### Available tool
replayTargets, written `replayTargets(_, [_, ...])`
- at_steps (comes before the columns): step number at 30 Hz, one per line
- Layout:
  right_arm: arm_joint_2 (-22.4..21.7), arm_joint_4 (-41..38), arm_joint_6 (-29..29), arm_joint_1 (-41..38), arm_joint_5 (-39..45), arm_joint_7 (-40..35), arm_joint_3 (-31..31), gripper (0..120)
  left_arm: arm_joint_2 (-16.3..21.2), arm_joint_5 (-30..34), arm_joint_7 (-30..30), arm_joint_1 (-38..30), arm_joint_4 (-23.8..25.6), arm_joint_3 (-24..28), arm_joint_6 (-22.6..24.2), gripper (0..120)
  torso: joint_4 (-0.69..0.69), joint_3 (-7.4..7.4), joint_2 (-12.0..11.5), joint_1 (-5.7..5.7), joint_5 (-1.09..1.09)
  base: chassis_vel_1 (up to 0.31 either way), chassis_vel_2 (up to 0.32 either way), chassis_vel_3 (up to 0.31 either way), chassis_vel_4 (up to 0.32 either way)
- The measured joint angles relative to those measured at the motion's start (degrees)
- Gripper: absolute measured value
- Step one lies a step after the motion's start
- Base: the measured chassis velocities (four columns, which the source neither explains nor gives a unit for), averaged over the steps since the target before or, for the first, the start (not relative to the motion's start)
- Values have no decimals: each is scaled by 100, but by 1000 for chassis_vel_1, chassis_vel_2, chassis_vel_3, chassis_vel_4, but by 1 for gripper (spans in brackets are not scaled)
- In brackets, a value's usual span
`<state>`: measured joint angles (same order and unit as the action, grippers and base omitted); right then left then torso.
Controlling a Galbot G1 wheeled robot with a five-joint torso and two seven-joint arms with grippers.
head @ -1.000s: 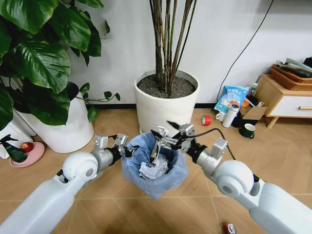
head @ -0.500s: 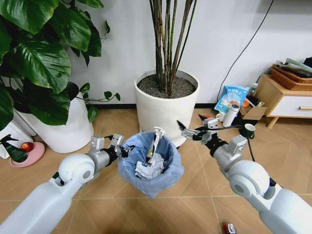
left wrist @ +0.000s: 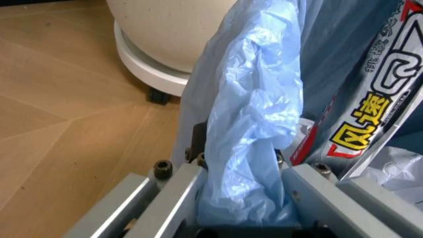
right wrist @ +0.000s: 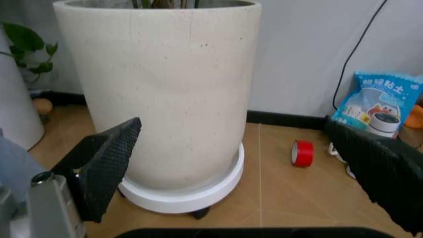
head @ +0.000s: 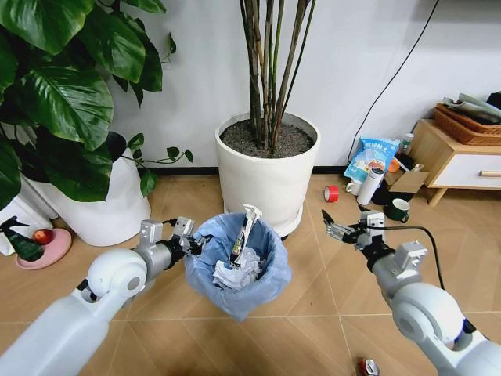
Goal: Pick up the trash bin and place the garbage on the floor into it.
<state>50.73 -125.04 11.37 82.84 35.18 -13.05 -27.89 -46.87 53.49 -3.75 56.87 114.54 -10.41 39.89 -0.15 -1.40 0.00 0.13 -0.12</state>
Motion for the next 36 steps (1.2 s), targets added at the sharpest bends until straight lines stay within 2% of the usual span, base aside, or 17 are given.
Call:
replayTargets(12, [133,-105,-8,210,-101,15,-45,100,40,-5,10,49,48,-17,-5,1,1,0,0,1,1,19,-14,-18,15])
replayTargets(36, [367,-287,-92,799,-358,168,-285,100,17,-62,45,143,142,-19,-18,1,0,-1,0,0,2,66,-69,-78,76])
